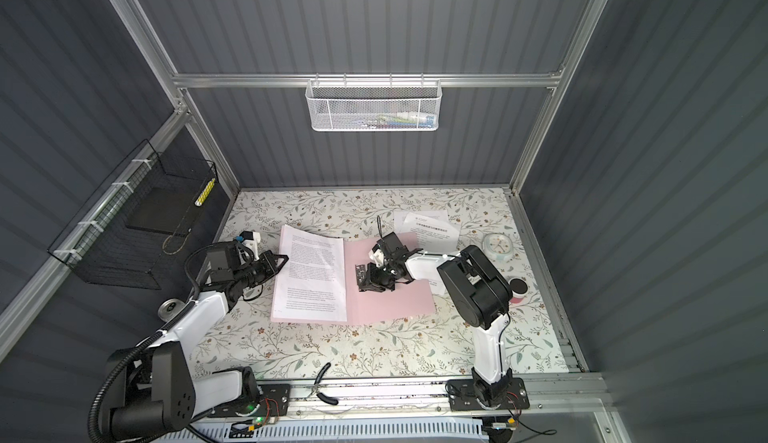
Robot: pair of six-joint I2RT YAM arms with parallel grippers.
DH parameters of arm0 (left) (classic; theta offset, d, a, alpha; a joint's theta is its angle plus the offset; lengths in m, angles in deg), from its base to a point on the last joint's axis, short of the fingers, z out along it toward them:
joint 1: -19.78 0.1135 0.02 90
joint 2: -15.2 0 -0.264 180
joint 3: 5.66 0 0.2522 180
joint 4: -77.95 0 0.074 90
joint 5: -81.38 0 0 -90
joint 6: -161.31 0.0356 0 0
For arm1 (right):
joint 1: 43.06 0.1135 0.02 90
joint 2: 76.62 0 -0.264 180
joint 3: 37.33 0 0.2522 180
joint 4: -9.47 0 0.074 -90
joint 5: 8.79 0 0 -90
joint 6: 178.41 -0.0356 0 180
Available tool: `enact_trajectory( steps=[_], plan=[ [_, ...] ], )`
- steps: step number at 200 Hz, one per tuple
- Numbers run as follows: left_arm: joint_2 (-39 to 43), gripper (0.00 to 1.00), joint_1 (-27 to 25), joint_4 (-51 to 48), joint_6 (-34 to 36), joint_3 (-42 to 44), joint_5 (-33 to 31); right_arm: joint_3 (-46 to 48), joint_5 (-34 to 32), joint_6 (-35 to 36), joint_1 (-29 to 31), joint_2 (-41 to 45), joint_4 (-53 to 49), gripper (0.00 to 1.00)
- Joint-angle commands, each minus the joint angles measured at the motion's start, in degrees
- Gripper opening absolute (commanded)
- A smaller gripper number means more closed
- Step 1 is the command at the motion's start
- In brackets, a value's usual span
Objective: Put the files into the folder
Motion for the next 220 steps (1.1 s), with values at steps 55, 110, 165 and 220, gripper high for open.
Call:
enact_trajectory(
  steps=[55,110,165,220],
  plan=[
    [-0.61,0.00,-0.21,0.73,0.87,0.53,0.02,-1.56,0.61,-0.01,0.29,-2.34,-0.17,0.07],
    [0.18,0.00,-0.21,-0.16,0.96,0.23,-0.59,-5.39,-6.51,3.10,0.29,-4.20,-12.35,0.00],
    [1.19,0.00,-0.21,-0.85,1.05,-0.08,-1.03,-6.67,-10.18,5.09,0.38,-7.09,-19.67,0.00],
    [2.73,0.00,-0.21,-1.96,0.94,-0.63,-0.93,-10.39,-12.15,6.93,0.84,-9.20,-25.38,0.00]
  ],
)
